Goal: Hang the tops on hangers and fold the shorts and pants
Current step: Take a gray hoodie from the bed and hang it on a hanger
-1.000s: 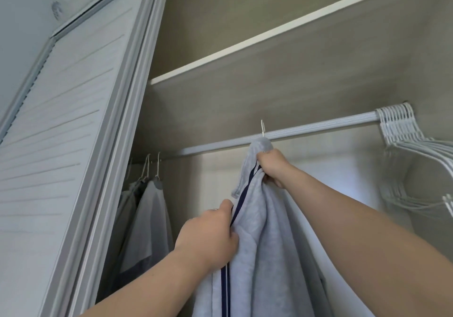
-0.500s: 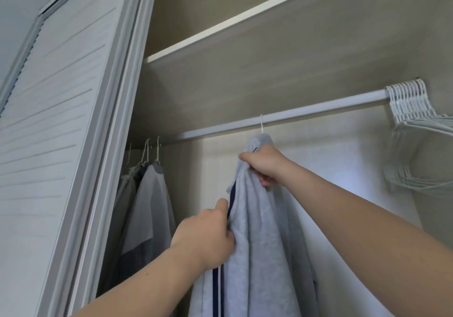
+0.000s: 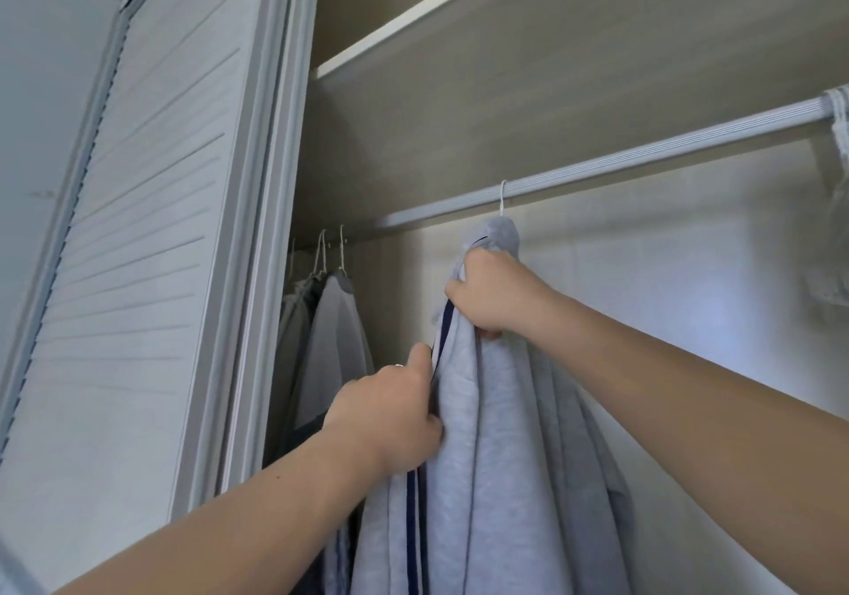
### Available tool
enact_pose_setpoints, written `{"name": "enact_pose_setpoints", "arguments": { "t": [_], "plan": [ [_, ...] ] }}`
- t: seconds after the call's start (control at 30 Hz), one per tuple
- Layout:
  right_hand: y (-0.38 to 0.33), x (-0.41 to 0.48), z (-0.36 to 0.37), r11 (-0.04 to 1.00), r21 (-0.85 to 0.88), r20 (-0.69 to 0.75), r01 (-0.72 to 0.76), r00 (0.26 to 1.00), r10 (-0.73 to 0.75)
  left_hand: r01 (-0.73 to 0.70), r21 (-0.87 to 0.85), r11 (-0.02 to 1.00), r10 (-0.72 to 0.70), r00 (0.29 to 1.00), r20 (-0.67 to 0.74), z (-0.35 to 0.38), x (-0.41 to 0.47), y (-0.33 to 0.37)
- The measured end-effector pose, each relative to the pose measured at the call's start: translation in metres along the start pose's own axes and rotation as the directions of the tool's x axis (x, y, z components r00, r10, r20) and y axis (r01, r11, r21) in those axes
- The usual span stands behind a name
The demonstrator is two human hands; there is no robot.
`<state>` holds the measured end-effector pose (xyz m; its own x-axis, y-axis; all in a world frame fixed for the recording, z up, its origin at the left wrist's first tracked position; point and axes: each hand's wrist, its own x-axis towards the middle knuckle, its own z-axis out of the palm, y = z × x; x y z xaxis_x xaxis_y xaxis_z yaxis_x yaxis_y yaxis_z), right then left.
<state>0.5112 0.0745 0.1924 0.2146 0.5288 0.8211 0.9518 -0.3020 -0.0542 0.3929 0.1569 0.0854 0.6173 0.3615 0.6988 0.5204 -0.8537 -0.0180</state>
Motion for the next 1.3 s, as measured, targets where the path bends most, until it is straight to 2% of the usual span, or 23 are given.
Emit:
{"name": "enact_pose_setpoints", "arguments": {
  "t": [0.1,0.3,0.53,0.83,1.17,1.3],
  "plan": [
    [-0.007,0.013,0.013,0.995,0.1,0.087,-0.025,0.996,0.017,0.041,0.026,0.999,-0.041,0.999,0.024,-0.005,-0.002,-0.015],
    [-0.021,0.039,0.048,0.975,0.211,-0.003,0.064,0.998,-0.064,0.141,0.126,0.982,-0.146,0.989,0.034,-0.008,-0.008,-0.041],
    [-0.027,0.079,0.105,0.93,0.367,0.061,0.003,0.998,-0.027,0.225,0.209,0.952,-0.245,0.967,0.074,0.001,-0.004,-0.061],
    [-0.039,0.125,0.175,0.897,0.441,0.133,-0.02,0.99,-0.044,0.247,0.513,0.822,-0.317,0.947,0.053,0.016,0.013,-0.069],
    [-0.024,0.141,0.236,0.777,0.622,0.187,-0.098,0.982,-0.025,0.298,0.573,0.763,-0.456,0.877,0.15,0.041,0.016,-0.08],
    [-0.021,0.132,0.247,0.726,0.686,0.159,-0.052,0.984,-0.08,0.281,0.599,0.75,-0.462,0.87,0.17,0.047,0.01,-0.079]
  ]
}}
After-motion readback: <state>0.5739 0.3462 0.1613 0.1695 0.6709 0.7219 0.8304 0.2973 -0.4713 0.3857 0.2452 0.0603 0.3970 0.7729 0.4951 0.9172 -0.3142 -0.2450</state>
